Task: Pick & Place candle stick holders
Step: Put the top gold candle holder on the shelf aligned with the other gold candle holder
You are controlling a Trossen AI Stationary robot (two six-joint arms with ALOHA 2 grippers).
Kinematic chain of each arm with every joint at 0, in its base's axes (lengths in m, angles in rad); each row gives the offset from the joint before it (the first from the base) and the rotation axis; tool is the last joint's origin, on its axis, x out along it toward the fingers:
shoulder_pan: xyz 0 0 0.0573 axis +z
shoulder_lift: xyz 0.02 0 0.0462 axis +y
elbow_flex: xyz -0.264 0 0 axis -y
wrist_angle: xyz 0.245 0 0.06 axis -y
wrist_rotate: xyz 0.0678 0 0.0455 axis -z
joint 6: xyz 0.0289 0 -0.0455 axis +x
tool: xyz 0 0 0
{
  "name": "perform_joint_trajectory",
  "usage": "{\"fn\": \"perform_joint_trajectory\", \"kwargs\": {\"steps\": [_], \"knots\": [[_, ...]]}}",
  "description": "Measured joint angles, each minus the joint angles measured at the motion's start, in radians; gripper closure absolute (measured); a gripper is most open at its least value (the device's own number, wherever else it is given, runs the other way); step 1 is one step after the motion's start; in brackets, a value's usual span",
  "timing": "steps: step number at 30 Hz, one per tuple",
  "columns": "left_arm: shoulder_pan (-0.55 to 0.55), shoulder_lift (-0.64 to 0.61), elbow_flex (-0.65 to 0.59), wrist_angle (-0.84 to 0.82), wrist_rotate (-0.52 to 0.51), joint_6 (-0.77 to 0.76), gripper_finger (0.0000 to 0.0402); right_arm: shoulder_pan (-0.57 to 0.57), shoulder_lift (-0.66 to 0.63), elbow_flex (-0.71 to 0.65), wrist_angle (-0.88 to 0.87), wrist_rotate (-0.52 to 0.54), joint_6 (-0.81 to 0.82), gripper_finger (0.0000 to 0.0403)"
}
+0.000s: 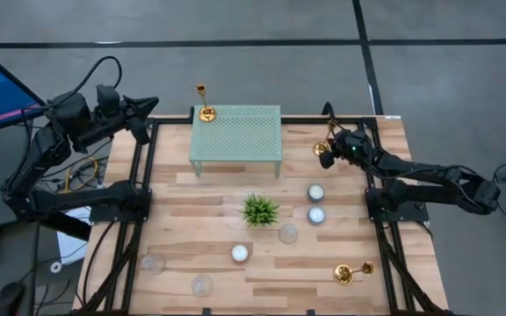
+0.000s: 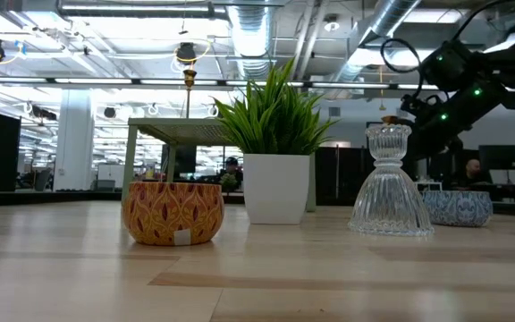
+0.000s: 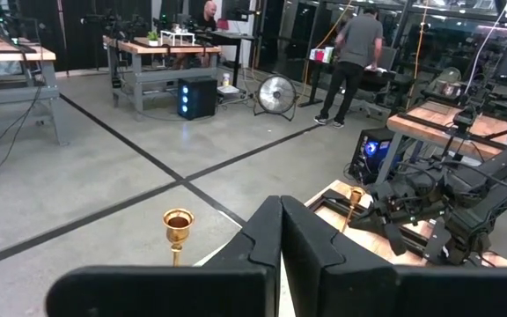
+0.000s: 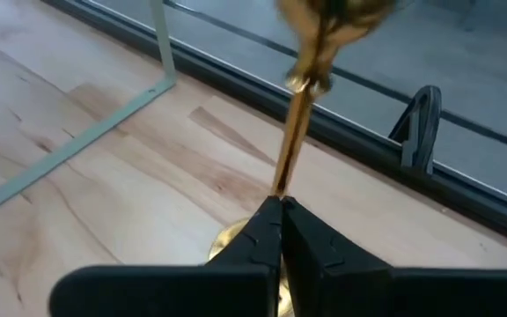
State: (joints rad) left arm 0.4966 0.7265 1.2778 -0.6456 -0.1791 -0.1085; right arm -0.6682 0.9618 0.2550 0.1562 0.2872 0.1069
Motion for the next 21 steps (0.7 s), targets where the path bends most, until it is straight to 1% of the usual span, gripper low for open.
{"fn": "perform_joint_trajectory", "kwargs": {"steps": [2, 4, 6, 8, 12, 16, 19, 21], "knots": [[0.0, 0.0, 0.0, 0.0, 0.0, 0.0, 0.0395, 0.0, -0.003, 0.0, -0.001, -0.005, -0.001, 0.0401], [0.0, 0.0, 0.0, 0.0, 0.0, 0.0, 0.0395, 0.0, -0.003, 0.0, -0.009, -0.033, -0.001, 0.0396], [0.0, 0.0, 0.0, 0.0, 0.0, 0.0, 0.0395, 0.003, -0.003, 0.0, -0.025, -0.057, -0.001, 0.0384], [0.0, 0.0, 0.0, 0.0, 0.0, 0.0, 0.0395, 0.014, -0.003, 0.0, -0.055, -0.056, -0.001, 0.0364], [0.0, 0.0, 0.0, 0.0, 0.0, 0.0, 0.0395, 0.034, -0.001, 0.0, -0.085, -0.054, 0.0, 0.0308], [0.0, 0.0, 0.0, 0.0, 0.0, 0.0, 0.0395, 0.046, 0.009, 0.0, -0.06, -0.046, -0.028, 0.0234], [0.0, 0.0, 0.0, 0.0, 0.001, 0.0, 0.0395, 0.037, 0.008, 0.0, -0.029, 0.005, -0.028, 0.0174], [0.0, 0.0, 0.0, 0.0, 0.001, 0.0, 0.0395, 0.026, 0.009, 0.0, -0.003, 0.025, -0.028, 0.0146]]}}
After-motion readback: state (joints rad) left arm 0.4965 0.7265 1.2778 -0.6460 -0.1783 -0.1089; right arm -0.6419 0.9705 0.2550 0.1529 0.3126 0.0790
